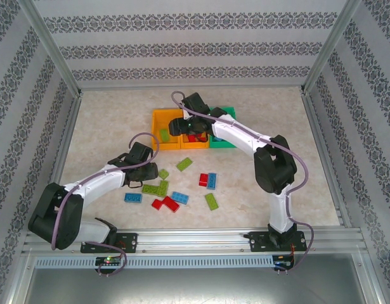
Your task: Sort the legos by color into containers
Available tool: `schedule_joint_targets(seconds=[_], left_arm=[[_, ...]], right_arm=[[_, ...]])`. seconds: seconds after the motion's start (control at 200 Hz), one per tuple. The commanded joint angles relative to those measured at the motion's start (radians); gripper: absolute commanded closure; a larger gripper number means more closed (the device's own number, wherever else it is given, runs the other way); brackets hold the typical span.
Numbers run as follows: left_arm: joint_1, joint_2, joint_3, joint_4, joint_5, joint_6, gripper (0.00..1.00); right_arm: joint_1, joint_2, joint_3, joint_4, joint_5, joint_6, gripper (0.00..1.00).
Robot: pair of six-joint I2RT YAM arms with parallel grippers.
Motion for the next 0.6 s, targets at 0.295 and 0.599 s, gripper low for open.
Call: schedule_joint_targets(seconds=[0.295, 0.599], left_arm=[[0.004, 0.000, -0.011, 0.010, 0.030, 0.041, 0.48], [0.004, 0.073, 0.002, 0.051, 0.038, 0.054, 0.50]], right_arm=[[0.015, -0.265, -0.305, 0.030, 0.118, -0.046, 0.29], [0.059, -0.497, -0.567, -0.017, 0.204, -0.041, 0.28]])
